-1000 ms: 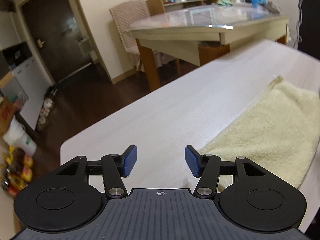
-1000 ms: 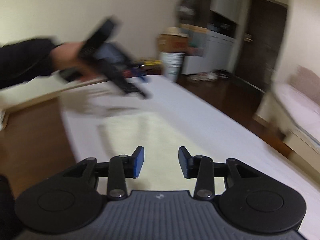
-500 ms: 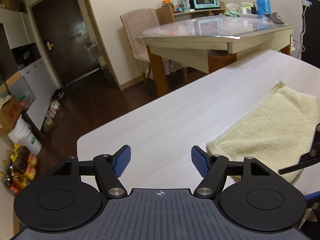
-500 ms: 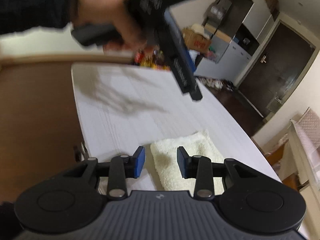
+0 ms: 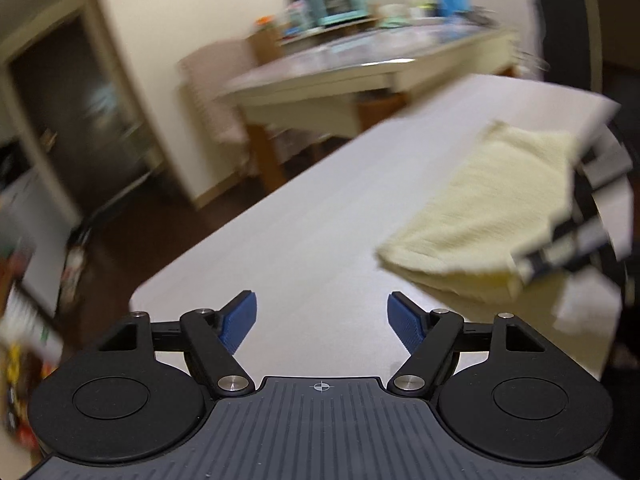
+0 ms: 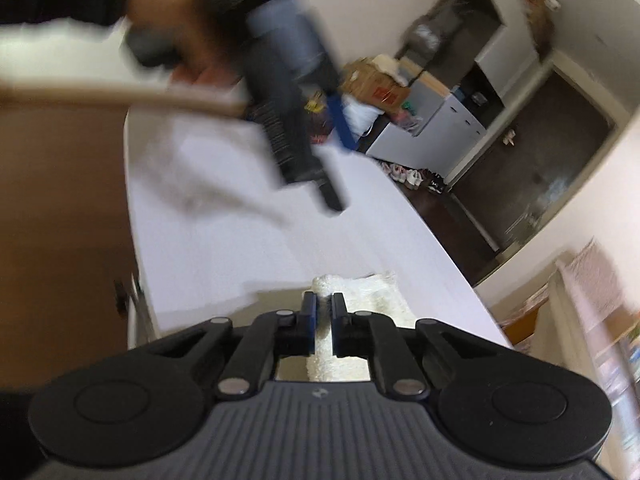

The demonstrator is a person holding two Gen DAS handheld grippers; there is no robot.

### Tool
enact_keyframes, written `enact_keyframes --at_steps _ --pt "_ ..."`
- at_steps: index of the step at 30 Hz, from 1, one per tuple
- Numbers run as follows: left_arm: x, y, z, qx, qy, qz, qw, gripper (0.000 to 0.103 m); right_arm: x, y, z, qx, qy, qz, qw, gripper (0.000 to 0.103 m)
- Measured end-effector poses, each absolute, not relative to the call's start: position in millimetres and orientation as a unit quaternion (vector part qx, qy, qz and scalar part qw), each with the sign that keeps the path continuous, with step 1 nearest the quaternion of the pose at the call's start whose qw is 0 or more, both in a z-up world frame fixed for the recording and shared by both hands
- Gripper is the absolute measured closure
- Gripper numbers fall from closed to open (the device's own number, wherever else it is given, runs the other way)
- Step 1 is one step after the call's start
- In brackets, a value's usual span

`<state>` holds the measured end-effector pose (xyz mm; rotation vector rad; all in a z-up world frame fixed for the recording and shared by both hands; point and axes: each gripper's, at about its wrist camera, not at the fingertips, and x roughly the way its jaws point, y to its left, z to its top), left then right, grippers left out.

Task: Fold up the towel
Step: 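Grasp the edge of the folded yellow towel with the right gripper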

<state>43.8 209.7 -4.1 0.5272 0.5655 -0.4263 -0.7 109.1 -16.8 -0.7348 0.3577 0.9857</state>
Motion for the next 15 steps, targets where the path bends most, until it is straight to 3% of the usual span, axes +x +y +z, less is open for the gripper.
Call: enact_keyframes --at_steps 2,4,15 --pt "40.9 199.7 -8.1 0.294 0.257 -0.237 0.890 0.027 15.0 91.5 1.2 -0.284 0.191 0.468 0.815 0.095" --pt "43.0 186.9 -12.6 0.330 0.247 -0.263 0.872 0.038 24.3 79.5 11.6 -0.257 0.202 0.470 0.820 0.095" --pt "61.1 130.1 -32.4 0.504 0.155 -0.319 0.787 0.040 43.3 42.2 31.6 -0.207 0.240 0.479 0.819 0.095"
